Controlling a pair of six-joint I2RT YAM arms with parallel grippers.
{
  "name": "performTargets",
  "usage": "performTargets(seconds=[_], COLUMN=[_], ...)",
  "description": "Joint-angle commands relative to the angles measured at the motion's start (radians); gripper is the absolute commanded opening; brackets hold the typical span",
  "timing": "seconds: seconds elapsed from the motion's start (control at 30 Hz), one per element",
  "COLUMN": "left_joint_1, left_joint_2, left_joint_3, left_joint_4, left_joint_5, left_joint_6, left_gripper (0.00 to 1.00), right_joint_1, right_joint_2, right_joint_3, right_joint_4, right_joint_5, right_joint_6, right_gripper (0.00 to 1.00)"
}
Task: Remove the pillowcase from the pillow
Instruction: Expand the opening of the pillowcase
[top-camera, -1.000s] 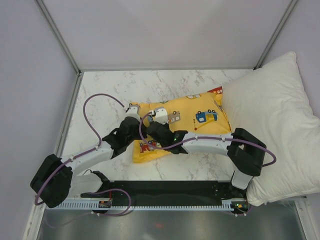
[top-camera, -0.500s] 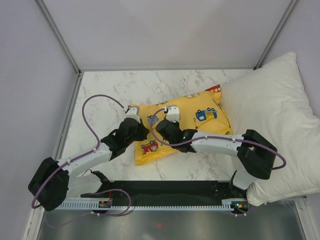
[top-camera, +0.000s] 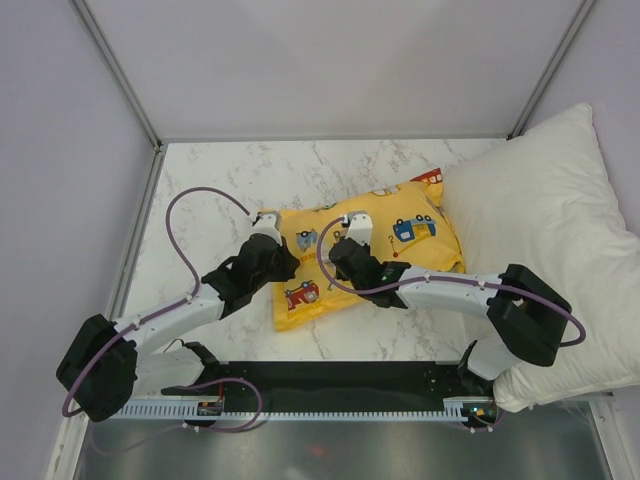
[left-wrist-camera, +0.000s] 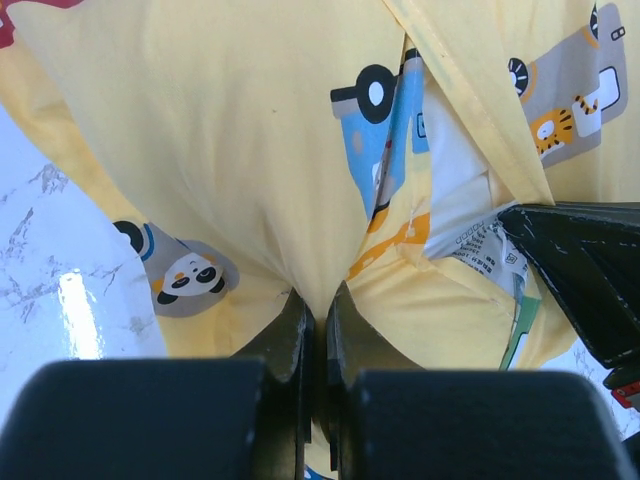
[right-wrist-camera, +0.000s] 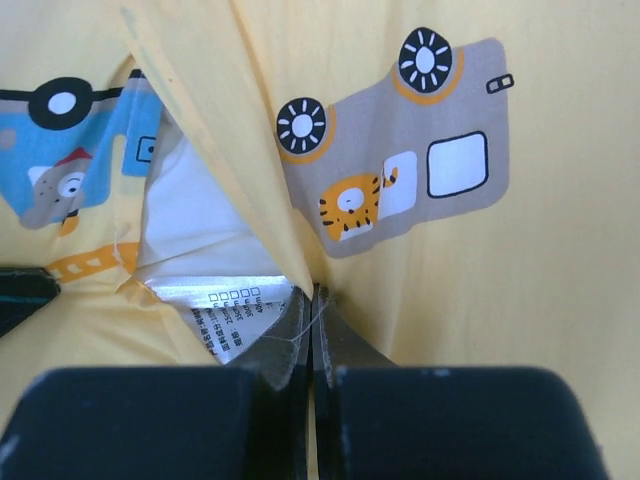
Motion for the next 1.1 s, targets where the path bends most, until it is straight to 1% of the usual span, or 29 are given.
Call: performTargets(seconds=[0.0,0.03,0.13,0.23,0.27,0.3,0.37,0.4,0.43,0.5,0.53,0.6,0.7,0.77,0.87,1.07], left_joint_1=[0.02,0.02,0.02,0.018,0.018,0.015,0.005,-0.006,-0.012,-0.031,-0.037,-0.06,-0.106,-0.129,-0.14,-0.14], left_joint_2=[0.005,0.009,0.011,0.015,0.011,0.008,-0.015,-0.024,-0.038,-0.07,-0.077,-0.086,-0.069,-0.026,0.06,0.164], left_joint_3=[0.047,0.053,0.076,0.098,0.115,0.125,0.165,0.177,0.191,0.233,0.259,0.286,0.34,0.377,0.421,0.406], left_joint_4=[-0.113,-0.118,-0.127,-0.135,-0.138,-0.155,-0.173,-0.181,-0.196,-0.214,-0.225,-0.239,-0.26,-0.293,-0.371,-0.397], left_joint_5=[-0.093,-0.096,-0.087,-0.058,-0.043,-0.036,-0.038,-0.046,-0.052,-0.072,-0.078,-0.084,-0.119,-0.148,-0.216,-0.211], left_joint_6=[0.095,0.1,0.115,0.134,0.14,0.143,0.149,0.15,0.15,0.153,0.154,0.154,0.16,0.169,0.145,0.069], left_gripper=[0.02,0.02,0.02,0.02,0.06,0.23,0.37,0.54,0.61,0.7,0.72,0.75,0.75,0.75,0.72,0.64], right_joint_1=[-0.06,-0.056,-0.042,-0.026,-0.02,-0.02,-0.011,-0.007,-0.003,0.007,0.012,0.021,0.027,0.03,0.035,0.035], right_joint_2=[-0.04,-0.055,-0.08,-0.103,-0.106,-0.109,-0.112,-0.114,-0.112,-0.112,-0.108,-0.105,-0.102,-0.103,-0.117,-0.155], right_joint_3=[-0.077,-0.08,-0.087,-0.108,-0.123,-0.129,-0.154,-0.162,-0.171,-0.188,-0.192,-0.194,-0.195,-0.2,-0.209,-0.238], right_joint_4=[-0.085,-0.074,-0.031,0.055,0.102,0.125,0.202,0.228,0.249,0.3,0.311,0.331,0.342,0.352,0.368,0.371], right_joint_5=[0.109,0.073,0.028,-0.042,-0.091,-0.111,-0.157,-0.191,-0.207,-0.228,-0.231,-0.234,-0.237,-0.239,-0.237,-0.224], right_joint_6=[-0.101,-0.104,-0.12,-0.135,-0.136,-0.138,-0.138,-0.138,-0.14,-0.135,-0.133,-0.132,-0.132,-0.13,-0.123,-0.115], right_gripper=[0.0,0.0,0.0,0.0,0.0,0.0,0.0,0.0,0.0,0.0,0.0,0.0,0.0,0.0,0.0,0.0])
